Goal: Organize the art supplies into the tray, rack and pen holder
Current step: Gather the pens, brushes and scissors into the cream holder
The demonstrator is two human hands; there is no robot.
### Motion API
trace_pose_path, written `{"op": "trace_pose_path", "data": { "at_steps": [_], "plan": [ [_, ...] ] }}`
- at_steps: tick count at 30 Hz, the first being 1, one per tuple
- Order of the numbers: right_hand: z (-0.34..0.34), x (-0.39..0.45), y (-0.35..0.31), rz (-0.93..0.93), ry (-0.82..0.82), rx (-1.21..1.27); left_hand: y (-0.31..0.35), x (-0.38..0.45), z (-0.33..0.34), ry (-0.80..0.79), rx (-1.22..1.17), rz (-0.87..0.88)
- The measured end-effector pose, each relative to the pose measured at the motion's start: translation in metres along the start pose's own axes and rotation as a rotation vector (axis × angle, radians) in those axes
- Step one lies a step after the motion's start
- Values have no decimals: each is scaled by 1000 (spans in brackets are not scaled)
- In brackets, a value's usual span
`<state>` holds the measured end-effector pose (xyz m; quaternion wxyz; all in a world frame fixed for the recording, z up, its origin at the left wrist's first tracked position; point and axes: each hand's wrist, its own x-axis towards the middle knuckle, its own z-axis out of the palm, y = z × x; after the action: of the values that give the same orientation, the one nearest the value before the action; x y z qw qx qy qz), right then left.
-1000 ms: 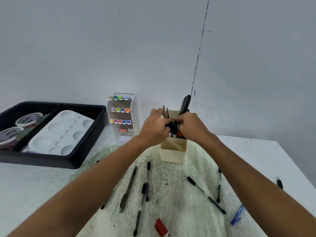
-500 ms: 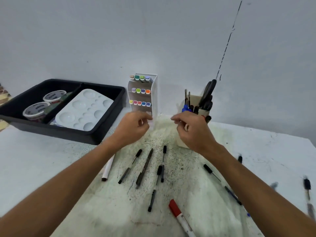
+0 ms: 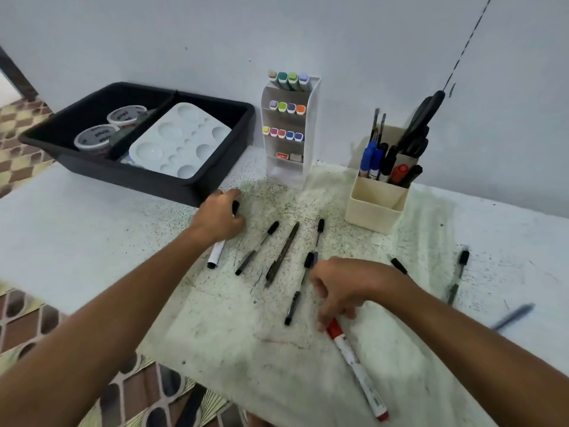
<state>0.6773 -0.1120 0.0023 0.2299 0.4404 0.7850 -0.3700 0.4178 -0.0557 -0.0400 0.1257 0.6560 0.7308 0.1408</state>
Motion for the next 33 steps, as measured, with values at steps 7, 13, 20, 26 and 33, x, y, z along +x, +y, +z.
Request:
{"op": "trace_pose_path", "data": {
  "at_steps": [7,13,20,26,33],
  "plan": [
    [0,-1,0,-24,-1,92,14,0,-5,-45,-53,-3],
    [-35,-16,20,-207,159,424,62,4,-35,-58,-208,176],
    [-100,-79,35,-350,756,713,147,4,-91,-62,-623,397],
    [-137,-122,49,-391,1344,728,205,4,-122,154,-873,573],
    [-136,-114,69,-286,1657,549,252,7,-105,313,-875,685]
  ]
}}
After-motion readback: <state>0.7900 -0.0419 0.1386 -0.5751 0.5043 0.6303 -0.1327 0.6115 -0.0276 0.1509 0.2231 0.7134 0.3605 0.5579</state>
